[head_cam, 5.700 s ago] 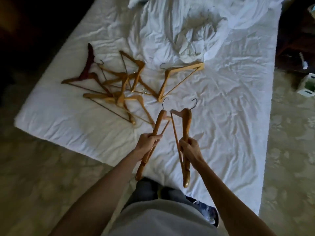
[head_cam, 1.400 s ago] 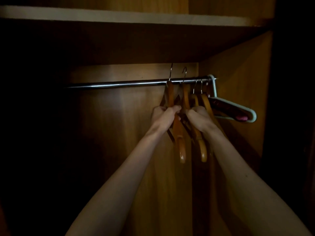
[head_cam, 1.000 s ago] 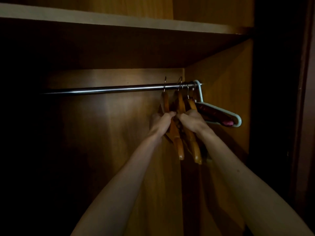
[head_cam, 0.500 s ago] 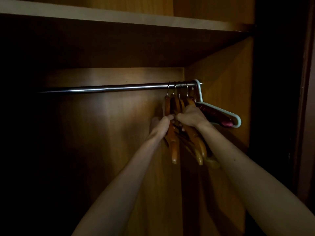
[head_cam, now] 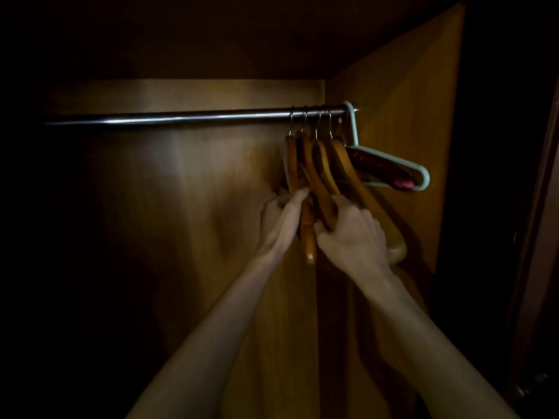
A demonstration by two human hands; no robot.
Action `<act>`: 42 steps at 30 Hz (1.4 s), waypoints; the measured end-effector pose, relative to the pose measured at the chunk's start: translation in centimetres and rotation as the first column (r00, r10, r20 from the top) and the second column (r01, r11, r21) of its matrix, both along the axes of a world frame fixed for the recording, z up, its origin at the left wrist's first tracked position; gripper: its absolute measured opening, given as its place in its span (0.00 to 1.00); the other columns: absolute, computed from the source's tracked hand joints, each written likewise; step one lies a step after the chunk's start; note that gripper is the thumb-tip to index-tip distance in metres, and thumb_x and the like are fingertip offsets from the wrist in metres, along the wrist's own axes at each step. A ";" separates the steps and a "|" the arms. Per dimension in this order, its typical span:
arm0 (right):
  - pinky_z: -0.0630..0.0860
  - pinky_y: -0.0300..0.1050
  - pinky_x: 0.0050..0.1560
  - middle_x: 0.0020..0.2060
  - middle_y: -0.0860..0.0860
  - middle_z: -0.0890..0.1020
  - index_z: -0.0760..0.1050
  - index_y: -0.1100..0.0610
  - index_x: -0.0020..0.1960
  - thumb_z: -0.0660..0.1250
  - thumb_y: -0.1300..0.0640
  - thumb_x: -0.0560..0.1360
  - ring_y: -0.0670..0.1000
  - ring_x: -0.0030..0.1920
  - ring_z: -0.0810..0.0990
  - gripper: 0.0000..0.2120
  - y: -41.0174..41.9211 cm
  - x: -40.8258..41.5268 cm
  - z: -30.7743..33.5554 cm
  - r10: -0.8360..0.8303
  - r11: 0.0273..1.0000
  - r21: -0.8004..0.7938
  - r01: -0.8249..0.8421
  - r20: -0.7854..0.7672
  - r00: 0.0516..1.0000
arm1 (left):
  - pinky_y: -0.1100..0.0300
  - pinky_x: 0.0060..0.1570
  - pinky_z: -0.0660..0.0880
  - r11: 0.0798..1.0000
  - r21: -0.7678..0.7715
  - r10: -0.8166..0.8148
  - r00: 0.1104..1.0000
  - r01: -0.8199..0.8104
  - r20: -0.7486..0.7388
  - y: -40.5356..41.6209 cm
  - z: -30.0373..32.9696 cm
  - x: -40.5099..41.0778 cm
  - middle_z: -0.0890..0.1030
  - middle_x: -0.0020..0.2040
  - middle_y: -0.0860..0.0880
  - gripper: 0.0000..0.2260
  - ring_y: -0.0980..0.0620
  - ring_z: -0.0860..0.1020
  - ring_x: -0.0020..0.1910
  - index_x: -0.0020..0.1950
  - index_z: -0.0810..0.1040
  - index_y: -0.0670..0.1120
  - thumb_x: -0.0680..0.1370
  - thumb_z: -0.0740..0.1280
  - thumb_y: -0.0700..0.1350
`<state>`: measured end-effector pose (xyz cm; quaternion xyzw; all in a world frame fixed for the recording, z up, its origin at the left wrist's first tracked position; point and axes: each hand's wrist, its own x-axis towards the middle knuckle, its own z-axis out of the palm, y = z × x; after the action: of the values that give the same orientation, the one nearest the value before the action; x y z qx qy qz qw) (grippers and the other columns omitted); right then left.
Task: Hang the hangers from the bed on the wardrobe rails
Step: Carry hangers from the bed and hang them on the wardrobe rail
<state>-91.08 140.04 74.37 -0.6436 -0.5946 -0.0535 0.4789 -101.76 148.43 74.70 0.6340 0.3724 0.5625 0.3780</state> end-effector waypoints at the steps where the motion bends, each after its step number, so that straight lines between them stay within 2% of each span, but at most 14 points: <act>1: 0.75 0.34 0.38 0.46 0.42 0.79 0.75 0.50 0.58 0.69 0.50 0.77 0.41 0.38 0.78 0.11 -0.8 -0.2 -1.3 -0.006 0.999 0.038 0.006 -0.001 1.000 | 0.47 0.57 0.79 1.000 0.023 0.010 0.999 -0.011 0.047 -0.3 -0.7 -0.2 0.87 0.44 0.50 0.20 0.51 0.84 0.47 0.48 0.84 0.46 0.76 0.66 0.62; 4: 0.81 0.41 0.43 0.51 0.45 0.79 0.76 0.52 0.55 0.71 0.51 0.75 0.44 0.41 0.81 0.10 -2.5 -1.1 -4.9 0.009 0.997 0.072 -0.007 -0.035 0.999 | 0.48 0.52 0.80 0.997 0.068 0.032 0.985 -0.044 0.168 -1.4 -3.1 -0.6 0.85 0.44 0.49 0.14 0.51 0.83 0.46 0.45 0.82 0.49 0.80 0.65 0.58; 6: 0.81 0.42 0.46 0.52 0.46 0.81 0.77 0.52 0.57 0.72 0.52 0.75 0.46 0.45 0.82 0.12 -2.4 -1.5 -7.3 0.027 1.000 0.011 -0.027 -0.074 0.997 | 0.56 0.43 0.77 0.997 -0.015 0.075 0.977 -0.074 0.199 -1.8 -5.2 -0.9 0.81 0.39 0.51 0.12 0.57 0.80 0.39 0.43 0.80 0.51 0.82 0.64 0.54; 9: 0.81 0.44 0.51 0.54 0.45 0.83 0.77 0.52 0.65 0.71 0.52 0.76 0.46 0.49 0.82 0.19 -2.1 -1.8 -10.9 0.104 0.989 -0.094 -0.115 -0.110 0.988 | 0.59 0.36 0.69 0.996 -0.085 0.035 0.992 -0.024 0.122 -2.7 -9.3 -1.5 0.74 0.33 0.53 0.11 0.59 0.73 0.30 0.43 0.78 0.44 0.83 0.64 0.46; 14: 0.73 0.35 0.50 0.50 0.43 0.81 0.80 0.54 0.62 0.68 0.56 0.78 0.39 0.48 0.76 0.13 -2.3 -0.9 -18.4 0.208 0.905 -0.332 -0.266 -0.200 0.958 | 0.60 0.28 0.65 0.943 -0.332 0.028 1.000 -0.025 0.003 -5.5 -20.1 -3.3 0.74 0.34 0.48 0.10 0.56 0.70 0.29 0.44 0.79 0.43 0.82 0.65 0.46; 17: 0.78 0.40 0.53 0.52 0.41 0.82 0.81 0.52 0.58 0.67 0.55 0.79 0.41 0.49 0.80 0.09 -3.2 0.2 -25.6 0.262 0.750 -0.537 -0.385 -0.293 0.920 | 0.59 0.29 0.67 0.866 -0.500 -0.061 0.987 -0.024 -0.152 -7.9 -28.0 -4.3 0.76 0.35 0.47 0.10 0.55 0.70 0.29 0.47 0.82 0.44 0.82 0.64 0.47; 19: 0.80 0.40 0.47 0.50 0.45 0.84 0.81 0.52 0.57 0.66 0.54 0.80 0.44 0.43 0.83 0.08 -4.4 1.0 -30.6 0.263 0.620 -0.646 -0.446 -0.365 0.893 | 0.58 0.31 0.70 0.778 -0.625 -0.095 0.969 -0.070 -0.227 -9.8 -32.6 -4.7 0.78 0.36 0.47 0.11 0.54 0.72 0.29 0.49 0.83 0.44 0.82 0.65 0.50; 22: 0.74 0.32 0.30 0.46 0.49 0.83 0.81 0.54 0.57 0.67 0.58 0.79 0.45 0.36 0.82 0.08 -7.0 2.6 -38.0 0.111 0.397 -0.773 -0.494 -0.494 0.862 | 0.57 0.37 0.74 0.556 -0.822 -0.102 0.971 -0.125 -0.217 -12.6 -37.9 -4.7 0.81 0.37 0.50 0.16 0.54 0.77 0.33 0.52 0.84 0.44 0.81 0.65 0.55; 27: 0.78 0.38 0.30 0.40 0.52 0.83 0.80 0.62 0.59 0.67 0.58 0.80 0.45 0.30 0.82 0.10 -12.7 5.5 -47.7 -0.090 0.136 -0.828 -0.544 -0.557 0.826 | 0.56 0.41 0.74 0.358 -0.922 -0.217 0.948 -0.146 -0.234 -16.7 -43.9 -4.0 0.81 0.42 0.47 0.14 0.52 0.77 0.39 0.53 0.83 0.41 0.82 0.66 0.52; 32: 0.75 0.35 0.35 0.47 0.60 0.85 0.82 0.64 0.57 0.69 0.61 0.78 0.56 0.43 0.84 0.10 -18.9 6.5 -52.1 -0.187 0.152 -0.841 -0.519 -0.540 0.820 | 0.60 0.41 0.74 0.254 -0.954 -0.567 0.774 -0.162 -0.282 -19.0 -48.9 -2.5 0.78 0.42 0.50 0.13 0.53 0.76 0.40 0.58 0.78 0.42 0.85 0.60 0.50; 34: 0.76 0.35 0.35 0.47 0.61 0.85 0.83 0.65 0.55 0.67 0.64 0.78 0.54 0.39 0.83 0.09 -21.0 6.4 -53.7 -0.262 0.157 -0.845 -0.511 -0.535 0.803 | 0.61 0.39 0.74 0.249 -0.954 -0.650 0.702 -0.167 -0.292 -19.5 -50.9 -2.1 0.78 0.41 0.49 0.14 0.54 0.76 0.38 0.58 0.80 0.40 0.84 0.61 0.50; 37: 0.78 0.36 0.34 0.42 0.58 0.84 0.83 0.60 0.47 0.68 0.64 0.77 0.48 0.34 0.80 0.05 -24.2 6.2 -56.0 -0.450 0.197 -0.850 -0.489 -0.521 0.725 | 0.59 0.38 0.74 0.260 -0.949 -0.753 0.578 -0.178 -0.315 -20.0 -53.3 -0.8 0.79 0.35 0.48 0.12 0.52 0.76 0.34 0.44 0.80 0.43 0.83 0.65 0.47; 39: 0.80 0.40 0.40 0.42 0.55 0.83 0.82 0.56 0.45 0.70 0.61 0.77 0.49 0.37 0.81 0.03 -26.4 5.8 -57.6 -0.543 0.222 -0.864 -0.451 -0.494 0.679 | 0.58 0.36 0.73 0.302 -0.938 -0.832 0.433 -0.167 -0.345 -20.6 -55.2 -0.3 0.79 0.32 0.48 0.13 0.50 0.75 0.31 0.38 0.79 0.45 0.81 0.66 0.47; 42: 0.81 0.51 0.52 0.43 0.56 0.85 0.85 0.60 0.48 0.71 0.59 0.75 0.54 0.44 0.83 0.05 -30.6 5.0 -59.5 -0.720 0.261 -0.896 -0.358 -0.428 0.546 | 0.62 0.31 0.72 0.339 -0.935 -0.925 0.142 -0.106 -0.352 -21.4 -57.1 0.6 0.79 0.32 0.49 0.13 0.53 0.74 0.28 0.37 0.79 0.45 0.81 0.66 0.47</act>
<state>-86.12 109.42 14.89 -0.8090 -0.1107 0.5436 0.1942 -101.18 126.98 17.60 0.6463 0.4766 -0.3188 0.5036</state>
